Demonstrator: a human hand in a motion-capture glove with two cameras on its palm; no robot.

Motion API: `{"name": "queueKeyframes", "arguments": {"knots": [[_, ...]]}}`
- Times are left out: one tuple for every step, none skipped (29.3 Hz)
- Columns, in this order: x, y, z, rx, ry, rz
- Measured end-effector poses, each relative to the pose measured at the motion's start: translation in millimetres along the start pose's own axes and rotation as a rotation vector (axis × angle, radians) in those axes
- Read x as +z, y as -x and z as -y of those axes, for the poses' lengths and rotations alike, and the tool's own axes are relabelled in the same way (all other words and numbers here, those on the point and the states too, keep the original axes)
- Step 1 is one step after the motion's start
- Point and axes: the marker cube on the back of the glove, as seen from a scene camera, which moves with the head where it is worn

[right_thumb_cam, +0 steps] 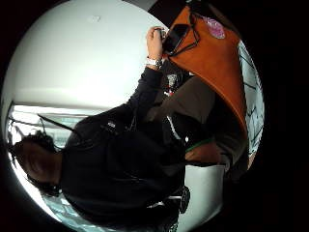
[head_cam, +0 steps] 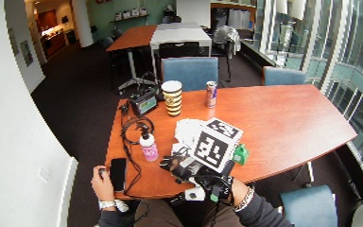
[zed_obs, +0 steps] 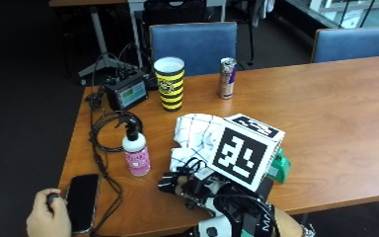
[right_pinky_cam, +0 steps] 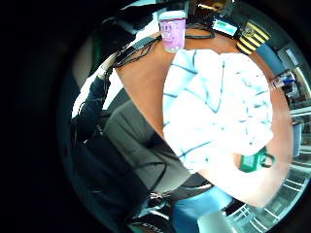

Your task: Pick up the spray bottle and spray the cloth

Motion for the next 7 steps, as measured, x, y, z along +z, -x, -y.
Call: {"name": "queueKeyframes", "arguments": {"knots": [[4.2,-0.4,-1.4,0.0,0.002,0.021],[8.1,-0.8,-3.0,0.002,0.003,0.039],[11.5,-1.1,-4.8,0.007,0.002,0.053],[14.5,-1.1,-6.8,0.015,0.0,0.059],[17.0,-1.0,-8.7,0.022,-0.002,0.059],[18.9,-0.8,-10.3,0.028,-0.004,0.055],[19.8,-0.7,-11.2,0.031,-0.006,0.052]]}}
